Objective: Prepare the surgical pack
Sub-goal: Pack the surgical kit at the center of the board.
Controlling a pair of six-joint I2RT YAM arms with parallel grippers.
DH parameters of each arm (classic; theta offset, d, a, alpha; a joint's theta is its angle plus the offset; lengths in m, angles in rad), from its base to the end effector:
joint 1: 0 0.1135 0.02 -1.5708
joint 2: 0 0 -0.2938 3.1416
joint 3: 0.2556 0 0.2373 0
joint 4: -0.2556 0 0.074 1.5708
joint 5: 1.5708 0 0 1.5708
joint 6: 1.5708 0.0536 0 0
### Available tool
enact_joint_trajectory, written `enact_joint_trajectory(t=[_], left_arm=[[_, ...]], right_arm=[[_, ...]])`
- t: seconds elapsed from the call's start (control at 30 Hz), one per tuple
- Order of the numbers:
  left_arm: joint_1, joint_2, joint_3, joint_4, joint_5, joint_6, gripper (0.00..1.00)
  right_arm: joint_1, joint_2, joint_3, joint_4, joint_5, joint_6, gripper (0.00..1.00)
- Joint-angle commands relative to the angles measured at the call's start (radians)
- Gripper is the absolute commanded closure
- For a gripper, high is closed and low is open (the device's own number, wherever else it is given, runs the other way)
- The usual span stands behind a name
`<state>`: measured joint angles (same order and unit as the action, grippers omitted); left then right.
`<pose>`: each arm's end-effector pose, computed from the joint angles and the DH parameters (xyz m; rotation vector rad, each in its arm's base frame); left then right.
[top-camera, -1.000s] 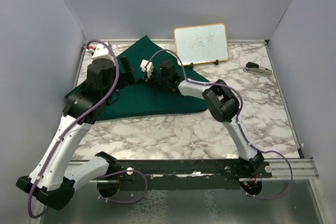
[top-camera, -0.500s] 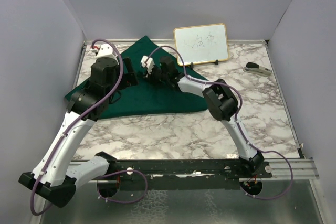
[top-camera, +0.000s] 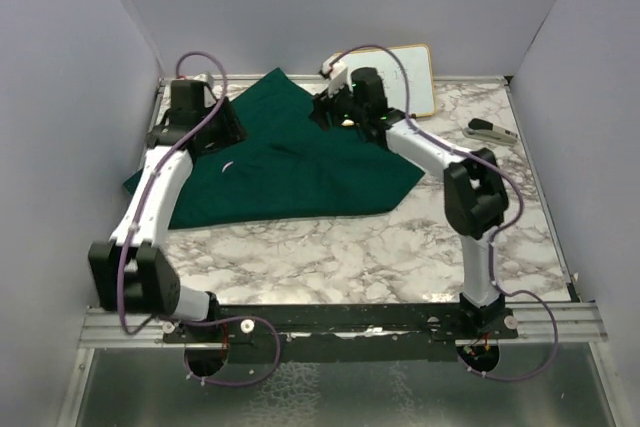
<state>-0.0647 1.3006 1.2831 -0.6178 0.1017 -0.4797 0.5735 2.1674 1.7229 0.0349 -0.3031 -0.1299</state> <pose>0.2737 -0.0232 0.3771 -0.4038 2.1967 -0.4127 0.4390 0.3026 0.2621 -0.8762 1.8066 0.5860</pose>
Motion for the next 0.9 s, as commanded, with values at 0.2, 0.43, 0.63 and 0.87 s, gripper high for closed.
enact_joint_trajectory(t=[0.2, 0.43, 0.63, 0.87], left_arm=[[-0.01, 0.623, 0.327, 0.13, 0.468, 0.009, 0.85], [-0.017, 0.895, 0.491, 0.066, 0.523, 0.01, 0.92], [-0.015, 0.971, 0.495, 0.01, 0.469, 0.065, 0.95], [-0.011, 1.042, 0.496, -0.007, 0.414, 0.073, 0.95]], right_arm=[[-0.023, -0.35, -0.322, -0.115, -0.186, 0.333, 0.4], [-0.055, -0.485, -0.456, -0.11, -0.19, 0.344, 0.4], [-0.055, -0.496, -0.466, -0.13, -0.186, 0.356, 0.4], [-0.055, -0.459, -0.451, -0.132, -0.206, 0.398, 0.4]])
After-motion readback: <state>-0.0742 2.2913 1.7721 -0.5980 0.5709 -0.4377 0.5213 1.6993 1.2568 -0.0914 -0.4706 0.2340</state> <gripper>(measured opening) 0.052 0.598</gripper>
